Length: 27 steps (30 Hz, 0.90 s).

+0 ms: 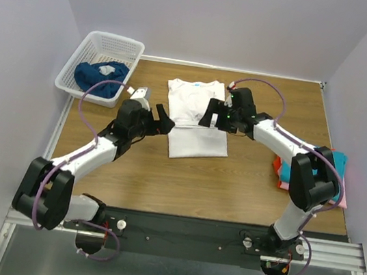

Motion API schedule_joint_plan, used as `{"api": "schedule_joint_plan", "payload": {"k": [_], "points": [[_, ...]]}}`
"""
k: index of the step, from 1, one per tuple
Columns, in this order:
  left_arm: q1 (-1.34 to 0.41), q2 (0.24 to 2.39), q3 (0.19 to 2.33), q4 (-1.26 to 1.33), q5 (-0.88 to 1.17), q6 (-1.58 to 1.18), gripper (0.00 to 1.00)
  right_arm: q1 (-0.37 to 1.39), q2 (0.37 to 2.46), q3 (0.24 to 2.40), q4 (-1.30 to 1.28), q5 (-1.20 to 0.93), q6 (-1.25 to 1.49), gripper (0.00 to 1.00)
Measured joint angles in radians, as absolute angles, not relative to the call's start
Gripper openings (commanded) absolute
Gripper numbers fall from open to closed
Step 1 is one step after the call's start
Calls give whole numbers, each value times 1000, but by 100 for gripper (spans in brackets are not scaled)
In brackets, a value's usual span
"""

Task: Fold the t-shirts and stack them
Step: Fold the tshirt

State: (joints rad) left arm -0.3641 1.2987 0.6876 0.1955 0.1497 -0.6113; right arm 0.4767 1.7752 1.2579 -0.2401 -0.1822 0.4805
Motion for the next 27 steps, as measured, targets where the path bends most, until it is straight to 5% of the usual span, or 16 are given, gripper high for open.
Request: {"api": "schedule_joint_plan", "payload": {"k": [14, 27], "points": [[-364, 975, 435, 94, 83, -660, 98, 554, 2010, 1354, -179, -269, 477, 100], [-364, 972, 383, 87, 84, -687, 98, 554, 2131, 1510, -142, -233, 457, 100]]}}
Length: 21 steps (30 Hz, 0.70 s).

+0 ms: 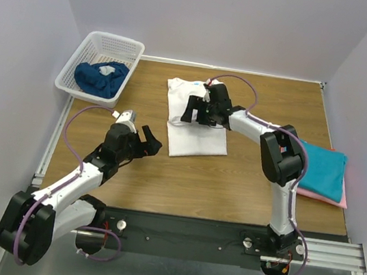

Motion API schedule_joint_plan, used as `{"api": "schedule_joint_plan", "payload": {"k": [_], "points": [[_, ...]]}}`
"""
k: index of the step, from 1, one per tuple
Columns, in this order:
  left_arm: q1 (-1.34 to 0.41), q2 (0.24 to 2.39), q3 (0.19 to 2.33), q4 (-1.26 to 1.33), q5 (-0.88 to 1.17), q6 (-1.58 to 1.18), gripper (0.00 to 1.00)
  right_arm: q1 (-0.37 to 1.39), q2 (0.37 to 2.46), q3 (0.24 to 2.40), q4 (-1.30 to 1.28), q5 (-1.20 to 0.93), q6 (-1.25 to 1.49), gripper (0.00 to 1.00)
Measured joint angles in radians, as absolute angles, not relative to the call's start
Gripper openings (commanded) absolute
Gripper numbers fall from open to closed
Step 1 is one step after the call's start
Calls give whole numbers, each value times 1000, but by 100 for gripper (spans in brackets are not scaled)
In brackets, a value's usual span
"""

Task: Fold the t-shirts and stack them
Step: Fold the tshirt

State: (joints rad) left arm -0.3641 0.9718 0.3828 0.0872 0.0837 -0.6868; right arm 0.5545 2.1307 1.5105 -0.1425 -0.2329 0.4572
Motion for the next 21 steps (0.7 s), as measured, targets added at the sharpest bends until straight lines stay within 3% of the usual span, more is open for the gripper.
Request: {"api": "schedule_joint_plan", "payload": {"k": [17, 21], "points": [[-364, 979, 368, 90, 115, -704, 98, 554, 2283, 1899, -27, -105, 335, 100], [-364, 973, 365, 91, 119, -707, 98, 554, 2275, 1892, -5, -97, 310, 100]]}}
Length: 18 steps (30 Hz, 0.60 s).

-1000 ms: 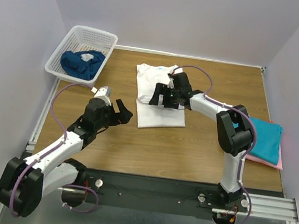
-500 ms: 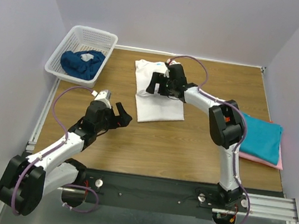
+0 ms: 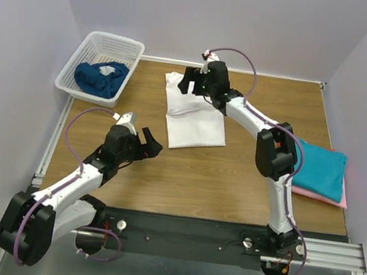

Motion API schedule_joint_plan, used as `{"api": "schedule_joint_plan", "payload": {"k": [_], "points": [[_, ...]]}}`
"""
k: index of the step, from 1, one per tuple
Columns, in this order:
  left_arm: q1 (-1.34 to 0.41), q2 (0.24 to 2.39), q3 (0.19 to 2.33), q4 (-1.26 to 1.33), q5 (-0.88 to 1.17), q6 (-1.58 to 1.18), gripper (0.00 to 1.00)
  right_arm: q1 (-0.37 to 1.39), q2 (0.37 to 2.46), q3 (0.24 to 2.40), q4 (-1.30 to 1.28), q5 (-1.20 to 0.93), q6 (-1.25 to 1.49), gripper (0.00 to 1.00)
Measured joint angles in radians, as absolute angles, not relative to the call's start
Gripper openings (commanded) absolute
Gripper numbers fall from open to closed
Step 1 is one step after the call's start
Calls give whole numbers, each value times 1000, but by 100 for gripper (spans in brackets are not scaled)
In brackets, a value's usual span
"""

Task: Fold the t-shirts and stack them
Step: Fold the tshirt

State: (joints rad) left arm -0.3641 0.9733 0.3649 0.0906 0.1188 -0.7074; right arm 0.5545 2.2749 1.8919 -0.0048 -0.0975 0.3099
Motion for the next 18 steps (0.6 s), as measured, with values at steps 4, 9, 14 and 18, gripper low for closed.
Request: {"api": "schedule_joint_plan", "payload": {"k": [4, 9, 14, 18], "points": [[-364, 963, 355, 90, 118, -712, 98, 554, 2170, 1693, -2, -123, 297, 100], [-364, 963, 353, 88, 118, -712, 98, 554, 2053, 1494, -6, -211, 293, 100], [-364, 963, 353, 88, 118, -714, 98, 565, 2042, 1456, -6, -310, 299, 100], [-364, 963, 353, 85, 118, -720, 98, 591, 2091, 1488, 6, -344, 302, 100]]}}
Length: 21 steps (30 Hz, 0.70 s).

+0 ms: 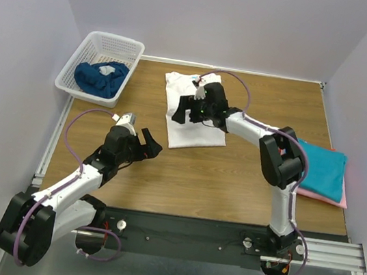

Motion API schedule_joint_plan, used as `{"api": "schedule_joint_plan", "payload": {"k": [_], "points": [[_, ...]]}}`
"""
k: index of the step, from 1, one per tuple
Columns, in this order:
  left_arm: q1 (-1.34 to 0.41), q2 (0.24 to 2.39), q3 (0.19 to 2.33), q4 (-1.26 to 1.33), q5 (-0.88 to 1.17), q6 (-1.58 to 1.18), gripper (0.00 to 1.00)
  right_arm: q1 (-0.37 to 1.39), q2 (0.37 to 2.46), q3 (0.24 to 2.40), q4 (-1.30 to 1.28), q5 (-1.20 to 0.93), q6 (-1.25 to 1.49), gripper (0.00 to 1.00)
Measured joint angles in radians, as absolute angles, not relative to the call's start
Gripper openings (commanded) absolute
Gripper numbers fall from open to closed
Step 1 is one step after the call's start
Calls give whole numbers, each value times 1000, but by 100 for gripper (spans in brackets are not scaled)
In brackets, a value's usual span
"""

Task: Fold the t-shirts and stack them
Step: Fold the tshirt

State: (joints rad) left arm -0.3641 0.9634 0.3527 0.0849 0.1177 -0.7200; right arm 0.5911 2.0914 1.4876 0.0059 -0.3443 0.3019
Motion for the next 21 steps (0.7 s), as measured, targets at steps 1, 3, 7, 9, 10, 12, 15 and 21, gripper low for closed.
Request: {"api": "schedule_joint_plan", "payload": {"k": [1, 3, 7, 9, 10, 12, 15, 21], "points": [[-364, 963, 353, 84, 118, -722, 98, 601, 2120, 1510, 7, -350, 302, 100], [-364, 963, 353, 83, 118, -725, 98, 611, 2164, 1555, 5, -365, 302, 100], [-364, 963, 353, 79, 118, -732, 98, 628, 2278, 1697, 2, -386, 303, 100], [-364, 963, 352, 79, 118, -734, 98, 628, 2329, 1774, 5, -377, 302, 100], [-364, 963, 352, 79, 118, -735, 98, 628, 2362, 1830, 1, -363, 301, 100], [-364, 963, 351, 79, 118, -735, 98, 626, 2408, 1912, 9, -330, 295, 100], [-364, 951, 350, 70, 118, -739, 98, 617, 2458, 1996, 10, -300, 294, 100], [-364, 911, 336, 70, 119, -749, 98, 593, 2437, 1978, 7, -251, 303, 100]]}}
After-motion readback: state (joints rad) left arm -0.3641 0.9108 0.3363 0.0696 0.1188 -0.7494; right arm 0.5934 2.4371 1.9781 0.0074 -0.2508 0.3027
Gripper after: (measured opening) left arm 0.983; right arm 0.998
